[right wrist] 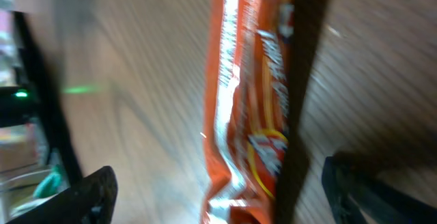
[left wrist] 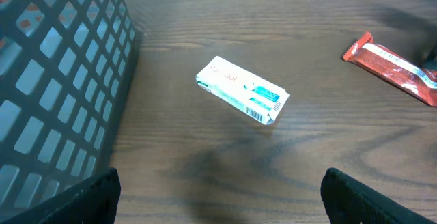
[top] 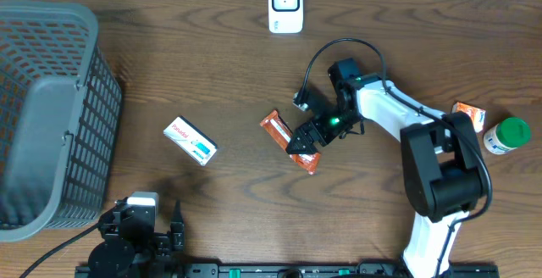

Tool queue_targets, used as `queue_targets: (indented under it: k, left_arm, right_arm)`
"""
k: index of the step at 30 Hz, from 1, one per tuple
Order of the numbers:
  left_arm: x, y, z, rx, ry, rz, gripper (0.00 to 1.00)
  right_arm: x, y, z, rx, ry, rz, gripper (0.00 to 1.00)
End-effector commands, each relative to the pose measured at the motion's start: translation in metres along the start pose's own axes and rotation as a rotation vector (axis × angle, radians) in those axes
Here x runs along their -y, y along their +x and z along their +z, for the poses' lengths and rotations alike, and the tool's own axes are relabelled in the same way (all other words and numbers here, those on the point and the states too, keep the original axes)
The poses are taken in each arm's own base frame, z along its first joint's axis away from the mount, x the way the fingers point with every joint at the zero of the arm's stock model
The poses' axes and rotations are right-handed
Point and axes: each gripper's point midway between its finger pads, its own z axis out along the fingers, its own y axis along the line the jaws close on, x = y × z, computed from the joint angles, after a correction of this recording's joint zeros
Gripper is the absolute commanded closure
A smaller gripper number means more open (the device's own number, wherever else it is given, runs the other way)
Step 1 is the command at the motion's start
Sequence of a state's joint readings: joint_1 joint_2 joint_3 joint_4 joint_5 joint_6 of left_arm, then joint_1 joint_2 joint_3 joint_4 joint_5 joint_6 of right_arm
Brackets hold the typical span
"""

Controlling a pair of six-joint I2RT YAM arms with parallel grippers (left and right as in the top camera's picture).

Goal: Scan the item barcode

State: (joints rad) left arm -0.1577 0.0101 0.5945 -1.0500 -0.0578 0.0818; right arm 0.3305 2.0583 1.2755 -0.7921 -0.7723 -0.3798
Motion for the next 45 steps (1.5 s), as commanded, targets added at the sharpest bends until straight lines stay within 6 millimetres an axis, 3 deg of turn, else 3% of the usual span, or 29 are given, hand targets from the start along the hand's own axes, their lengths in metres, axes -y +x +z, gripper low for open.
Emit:
queue_targets:
  k: [1,5,9,11,17,21,27,31,36,45]
  left_arm:
    - [0.0,0.0,0.0,0.004,-0.001,-0.004,0.07]
    - [0.0,0.0,0.0,0.003,-0.001,-0.004,0.07]
    - [0.0,0.0,0.0,0.004,-0.001,-0.004,0.07]
    - [0.0,0.0,0.0,0.003,-0.001,-0.004,0.07]
    - [0.0,0.0,0.0,0.003,-0.001,-0.004,0.07]
    - [0.0,0.0,0.0,0.003,-0.001,-0.004,0.07]
    - [0.0,0.0,0.0,0.003,-0.001,-0.004,0.07]
    - [0.0,0.0,0.0,0.004,-0.001,-0.004,0.07]
    - [0.0,0.0,0.0,0.004,-0.001,-0.004,0.07]
    - [0.0,0.0,0.0,0.004,-0.001,-0.004,0.07]
  right_arm:
    - [0.029,0.054,0.044,-0.182,0.018,0.106,0.11]
    - [0.042,0.067,0.051,-0.235,0.06,0.119,0.2]
    - [0.053,0.073,0.049,-0.269,0.125,0.113,0.43]
    - [0.056,0.075,0.048,-0.279,0.143,0.112,0.47]
    - [0.059,0.074,0.048,-0.279,0.161,0.105,0.65]
    - [0.061,0.072,0.048,-0.268,0.165,0.096,0.83]
    - [0.061,0.071,0.048,-0.264,0.166,0.094,0.99]
    - [0.06,0.069,0.049,-0.254,0.156,0.105,0.99]
    - [0.039,0.056,0.045,-0.218,0.06,0.111,0.99]
    - [-0.036,0.026,0.005,-0.073,-0.178,-0.031,0.99]
